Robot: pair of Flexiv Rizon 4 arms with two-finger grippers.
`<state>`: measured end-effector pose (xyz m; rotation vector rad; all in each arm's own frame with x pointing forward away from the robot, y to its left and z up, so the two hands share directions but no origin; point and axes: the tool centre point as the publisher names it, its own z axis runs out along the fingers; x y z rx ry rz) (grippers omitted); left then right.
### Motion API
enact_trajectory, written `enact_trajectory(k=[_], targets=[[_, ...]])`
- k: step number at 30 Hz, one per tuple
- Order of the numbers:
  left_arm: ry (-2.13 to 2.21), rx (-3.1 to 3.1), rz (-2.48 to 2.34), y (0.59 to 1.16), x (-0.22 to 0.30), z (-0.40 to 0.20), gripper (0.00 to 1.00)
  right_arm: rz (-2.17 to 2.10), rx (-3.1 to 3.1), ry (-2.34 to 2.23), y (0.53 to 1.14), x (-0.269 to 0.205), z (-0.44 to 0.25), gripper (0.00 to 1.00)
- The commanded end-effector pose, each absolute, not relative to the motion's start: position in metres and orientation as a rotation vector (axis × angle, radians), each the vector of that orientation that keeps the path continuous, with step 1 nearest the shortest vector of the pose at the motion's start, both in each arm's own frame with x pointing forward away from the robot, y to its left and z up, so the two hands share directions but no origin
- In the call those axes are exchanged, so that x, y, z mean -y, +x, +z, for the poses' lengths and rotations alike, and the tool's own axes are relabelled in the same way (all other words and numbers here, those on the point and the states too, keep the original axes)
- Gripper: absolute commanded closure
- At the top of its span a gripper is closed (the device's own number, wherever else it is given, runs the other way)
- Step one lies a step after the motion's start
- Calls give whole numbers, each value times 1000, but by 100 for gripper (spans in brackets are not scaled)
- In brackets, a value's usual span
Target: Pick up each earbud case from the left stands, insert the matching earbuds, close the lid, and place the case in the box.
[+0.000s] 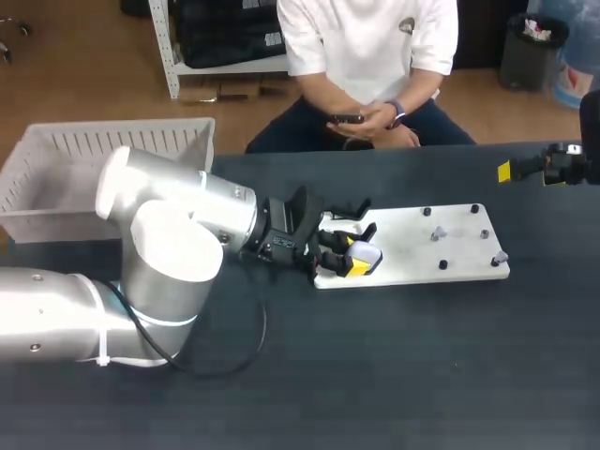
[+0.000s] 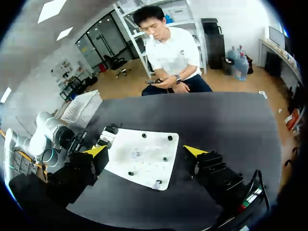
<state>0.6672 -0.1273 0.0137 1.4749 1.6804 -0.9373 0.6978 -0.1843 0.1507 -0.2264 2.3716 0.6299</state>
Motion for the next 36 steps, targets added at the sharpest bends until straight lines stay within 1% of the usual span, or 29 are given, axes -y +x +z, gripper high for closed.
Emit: enact_trajectory(k=[1,5,10,11,14,15,16,23,36], targets=[[1477,-1675,-942,670,127,12,73,631,-2372,-228,699,185,150,0],[1476,-1676,-944,671,127,11,73,631,-2372,-228,699,185,150,0],[1477,-1676,-947,671,127,11,78,631,-2372,-228,699,185,150,0],[1477,-1676,-948,671,127,11,78,631,-2372,-228,699,185,150,0],[1478,-1673,-953,671,127,10,80,631,-2372,-228,699,185,150,0],[1480,-1671,-952,670,127,10,93,631,-2372,-228,699,185,150,0],[1480,-1670,-952,670,127,10,100,631,-2372,-228,699,185,150,0],[1473,-1669,-954,670,124,12,100,631,-2372,-228,699,185,150,0],[1434,-1624,-986,668,116,47,100,631,-2372,-228,699,185,150,0]])
